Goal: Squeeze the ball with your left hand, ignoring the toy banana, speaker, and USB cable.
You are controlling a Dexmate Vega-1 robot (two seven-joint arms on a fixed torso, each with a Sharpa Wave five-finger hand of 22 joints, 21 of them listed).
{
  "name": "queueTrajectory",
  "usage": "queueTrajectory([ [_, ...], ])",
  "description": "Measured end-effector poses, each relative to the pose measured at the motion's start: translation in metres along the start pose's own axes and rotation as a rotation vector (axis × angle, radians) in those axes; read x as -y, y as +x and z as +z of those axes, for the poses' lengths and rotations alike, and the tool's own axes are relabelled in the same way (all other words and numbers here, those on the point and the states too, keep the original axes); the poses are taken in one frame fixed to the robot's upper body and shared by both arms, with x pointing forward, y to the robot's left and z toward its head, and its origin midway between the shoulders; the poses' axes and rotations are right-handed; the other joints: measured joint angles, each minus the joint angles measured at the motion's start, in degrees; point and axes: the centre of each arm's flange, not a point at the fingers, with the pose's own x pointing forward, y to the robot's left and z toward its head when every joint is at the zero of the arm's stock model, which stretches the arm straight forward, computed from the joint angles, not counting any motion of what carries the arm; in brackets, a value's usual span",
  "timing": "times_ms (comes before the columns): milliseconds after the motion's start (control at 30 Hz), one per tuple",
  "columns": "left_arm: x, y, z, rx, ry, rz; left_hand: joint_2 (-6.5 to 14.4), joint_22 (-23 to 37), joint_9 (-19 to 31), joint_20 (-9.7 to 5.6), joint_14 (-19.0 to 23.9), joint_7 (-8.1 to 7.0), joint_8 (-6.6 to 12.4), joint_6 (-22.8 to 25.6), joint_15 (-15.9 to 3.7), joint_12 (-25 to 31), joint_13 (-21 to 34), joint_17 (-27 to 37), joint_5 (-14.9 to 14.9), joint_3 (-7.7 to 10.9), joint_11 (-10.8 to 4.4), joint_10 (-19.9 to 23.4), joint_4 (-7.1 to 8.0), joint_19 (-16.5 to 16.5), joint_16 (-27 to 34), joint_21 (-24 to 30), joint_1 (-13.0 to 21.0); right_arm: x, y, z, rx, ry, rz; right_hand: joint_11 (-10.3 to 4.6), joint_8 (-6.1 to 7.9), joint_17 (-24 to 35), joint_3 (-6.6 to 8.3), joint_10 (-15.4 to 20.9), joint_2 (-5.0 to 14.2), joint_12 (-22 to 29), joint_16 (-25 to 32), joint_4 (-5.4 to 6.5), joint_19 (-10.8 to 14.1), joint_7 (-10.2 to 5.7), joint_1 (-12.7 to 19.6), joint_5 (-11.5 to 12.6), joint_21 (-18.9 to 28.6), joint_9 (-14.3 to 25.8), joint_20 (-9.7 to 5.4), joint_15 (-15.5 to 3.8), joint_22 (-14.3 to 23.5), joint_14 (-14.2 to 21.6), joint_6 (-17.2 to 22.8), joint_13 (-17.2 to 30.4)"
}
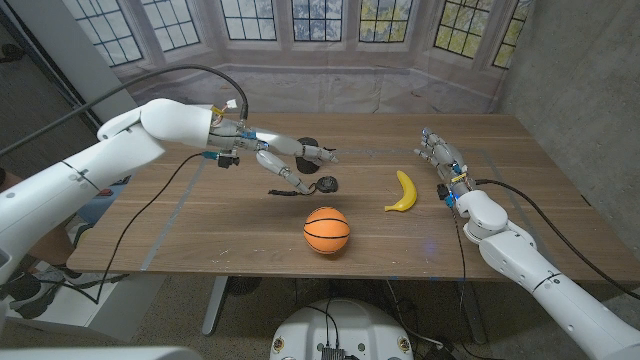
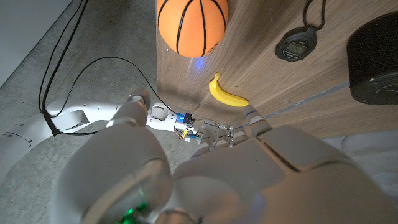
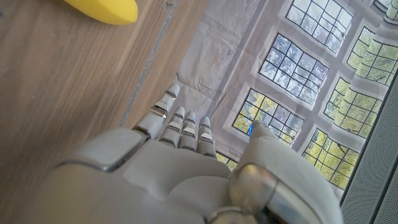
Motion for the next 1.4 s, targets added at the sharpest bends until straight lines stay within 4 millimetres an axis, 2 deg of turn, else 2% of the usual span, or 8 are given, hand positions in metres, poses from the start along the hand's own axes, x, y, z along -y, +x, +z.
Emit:
queueTrajectory([
  [833,0.013,0.008,0.01,-0.006,0.112,-0.098,-1.1,-0.13,0.0,-0.3,-1.02,-0.4,0.0,-1.63,-0.42,0.0,0.27,0.0,-0.08,0.01,-0.09,-0.72,0.0,-0.31,0.0,0.0,2.97,-0.002,-0.015,-0.002,-0.012,-0.012,-0.014,0.23,0.0,0.0,0.0,-0.61,0.0,0.0,0.0,0.01,-0.27,-0.11,0.0,0.0,0.0,0.0,0.27,-0.01,0.0,0.01,-0.51,0.0],
  [867,0.011,0.015,0.017,0.014,0.133,-0.104,-1.14,-0.13,0.0,-0.3,-1.01,-0.4,0.0,-1.63,-0.41,0.0,0.27,0.0,-0.31,0.01,-0.09,-0.72,0.0,-0.31,0.0,0.0,3.02,-0.001,-0.016,-0.001,-0.006,-0.013,-0.02,0.23,0.0,0.0,0.0,-0.61,0.0,0.0,0.0,0.01,-0.28,-0.11,0.0,0.0,0.0,0.0,0.27,-0.01,0.0,0.01,-0.51,0.0],
  [933,0.011,0.017,0.02,0.016,0.146,-0.111,-1.28,-0.13,0.0,-0.3,-1.01,-0.4,0.0,-1.63,-0.41,0.0,0.27,0.0,-0.33,0.01,-0.09,-0.72,0.0,-0.31,0.0,0.0,3.26,-0.002,-0.017,-0.002,-0.007,-0.013,-0.021,0.23,0.0,0.0,0.0,-0.61,0.0,0.0,0.0,0.01,-0.28,-0.11,0.0,0.0,0.0,0.0,0.27,-0.01,0.0,0.01,-0.51,0.0],
  [1200,0.013,0.021,0.025,0.021,0.183,-0.134,-0.82,-0.13,0.0,-0.3,-1.01,-0.51,0.0,-2.15,-0.41,0.0,0.27,0.0,-0.32,0.01,-0.09,-0.71,0.01,-0.31,0.0,0.0,4.86,-0.003,-0.022,-0.003,-0.008,-0.013,-0.021,-0.08,0.0,0.0,0.18,-0.91,0.0,0.0,0.0,-0.17,-0.28,-0.11,0.0,0.0,0.0,0.0,0.27,-0.01,0.0,0.01,-0.51,0.0],
  [1400,0.017,0.024,0.029,0.02,0.231,-0.139,-1.44,-0.13,0.0,-0.55,-1.02,-0.53,0.0,-2.58,-0.4,0.0,0.26,0.0,-0.55,0.01,-0.09,-0.71,0.01,-0.56,0.0,0.0,5.49,-0.005,-0.025,-0.004,-0.009,-0.015,-0.021,-0.08,0.0,0.0,-0.08,-0.91,0.0,0.0,0.0,-0.41,-0.27,0.09,0.0,0.0,0.0,0.0,0.27,-0.01,0.0,0.01,-0.7,0.0],
])
